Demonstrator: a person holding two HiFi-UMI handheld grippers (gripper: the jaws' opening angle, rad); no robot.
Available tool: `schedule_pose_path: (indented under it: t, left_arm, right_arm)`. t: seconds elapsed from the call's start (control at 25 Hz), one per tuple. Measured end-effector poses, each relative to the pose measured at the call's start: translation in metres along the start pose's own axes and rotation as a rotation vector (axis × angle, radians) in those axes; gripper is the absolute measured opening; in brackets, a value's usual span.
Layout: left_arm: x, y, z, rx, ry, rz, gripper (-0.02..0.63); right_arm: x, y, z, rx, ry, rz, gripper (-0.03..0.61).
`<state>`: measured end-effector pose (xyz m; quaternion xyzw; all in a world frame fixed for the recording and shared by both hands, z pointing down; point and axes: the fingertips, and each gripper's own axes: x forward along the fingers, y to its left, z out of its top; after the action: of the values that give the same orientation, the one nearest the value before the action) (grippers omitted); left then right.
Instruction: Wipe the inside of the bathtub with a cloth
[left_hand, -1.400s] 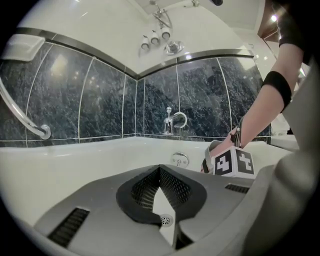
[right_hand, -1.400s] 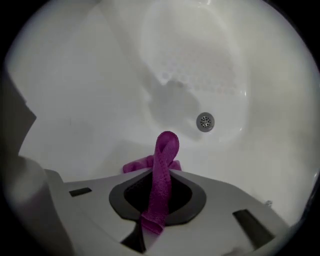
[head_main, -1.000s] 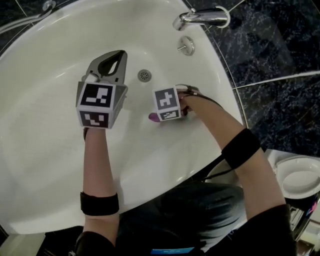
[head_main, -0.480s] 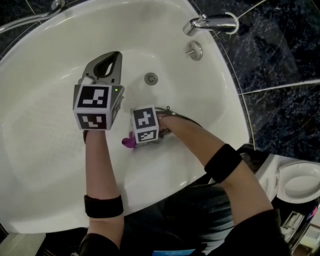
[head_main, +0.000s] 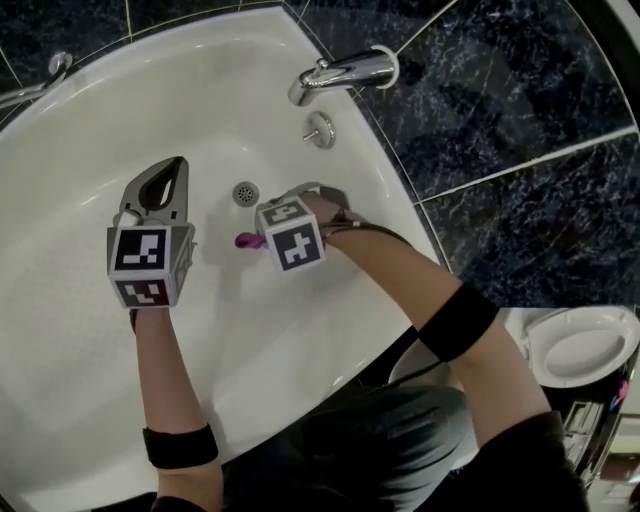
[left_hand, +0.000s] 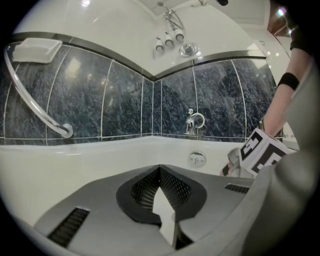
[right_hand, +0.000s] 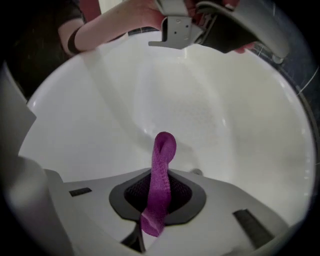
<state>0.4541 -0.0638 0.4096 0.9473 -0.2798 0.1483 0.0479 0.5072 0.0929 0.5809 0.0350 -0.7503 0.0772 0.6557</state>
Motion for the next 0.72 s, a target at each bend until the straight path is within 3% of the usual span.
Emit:
schedule_pose_path:
  t: [0.12, 0.24, 0.36, 0.56, 0.72]
  left_arm:
    - [0.003, -0.011, -0.001, 0.007, 0.001, -0.024, -0.003]
    - [0.007, -0.019, -0.002, 0.019, 0.005, -0.039, -0.003]
    - [0.008, -0.021, -0.002, 0.030, 0.012, -0.039, -0.003]
    - [0.007, -0.013, -0.004, 0.037, 0.024, -0.019, -0.003]
    - [0.006, -0.002, -0.012, 0.032, 0.042, 0.002, -0.003]
  right_arm:
    - [-0.028, -0.058, -0.072, -0.136, 0.207, -0.269, 0.063]
    - [-0.035, -0.085, -0.110, -0.193, 0.315, -0.360, 0.063]
    - [-0.016, -0.088, -0.127, -0.218, 0.382, -0.340, 0.063]
    - [0.028, -0.073, -0.155, -0.247, 0.513, -0.235, 0.063]
    - [0.067, -0.028, -0.157, -0.146, 0.545, -0.026, 0.061]
